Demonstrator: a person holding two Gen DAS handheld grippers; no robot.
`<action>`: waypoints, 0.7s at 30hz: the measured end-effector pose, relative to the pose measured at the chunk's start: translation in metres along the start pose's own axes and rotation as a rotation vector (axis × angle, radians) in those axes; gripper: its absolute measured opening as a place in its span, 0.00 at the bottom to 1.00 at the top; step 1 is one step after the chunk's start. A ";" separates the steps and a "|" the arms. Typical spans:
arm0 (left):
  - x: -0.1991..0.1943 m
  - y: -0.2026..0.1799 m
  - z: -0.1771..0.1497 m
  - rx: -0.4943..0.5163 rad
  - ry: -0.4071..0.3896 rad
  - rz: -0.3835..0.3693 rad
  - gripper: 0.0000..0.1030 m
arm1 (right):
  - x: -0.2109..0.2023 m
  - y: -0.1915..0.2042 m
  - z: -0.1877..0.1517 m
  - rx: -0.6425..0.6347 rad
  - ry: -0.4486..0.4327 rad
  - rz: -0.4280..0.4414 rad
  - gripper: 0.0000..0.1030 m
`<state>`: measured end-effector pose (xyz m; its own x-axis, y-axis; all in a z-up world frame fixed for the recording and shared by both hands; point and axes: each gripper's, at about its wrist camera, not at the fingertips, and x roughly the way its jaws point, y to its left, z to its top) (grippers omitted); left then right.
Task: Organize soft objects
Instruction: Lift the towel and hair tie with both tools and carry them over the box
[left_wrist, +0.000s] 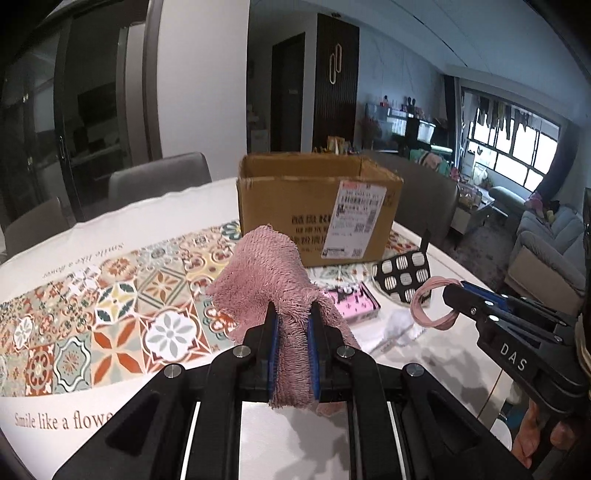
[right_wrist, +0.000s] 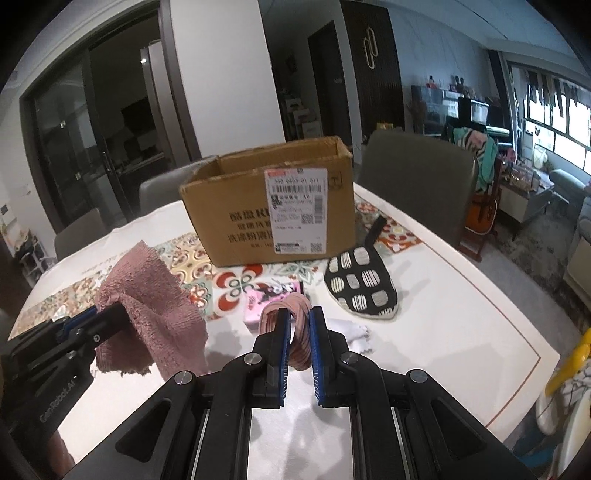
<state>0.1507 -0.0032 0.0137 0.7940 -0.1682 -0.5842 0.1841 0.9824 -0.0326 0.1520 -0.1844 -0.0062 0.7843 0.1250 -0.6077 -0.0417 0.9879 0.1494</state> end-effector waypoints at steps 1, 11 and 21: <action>-0.002 0.000 0.003 0.002 -0.008 -0.001 0.15 | -0.002 0.001 0.002 -0.001 -0.006 0.003 0.12; -0.009 0.004 0.028 0.007 -0.065 -0.008 0.15 | -0.012 0.012 0.025 -0.023 -0.064 0.029 0.12; -0.005 0.008 0.057 -0.012 -0.106 -0.016 0.15 | -0.016 0.017 0.057 -0.031 -0.148 0.047 0.12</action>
<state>0.1817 0.0007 0.0628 0.8478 -0.1913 -0.4945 0.1913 0.9802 -0.0512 0.1739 -0.1751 0.0510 0.8633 0.1587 -0.4790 -0.0982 0.9839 0.1491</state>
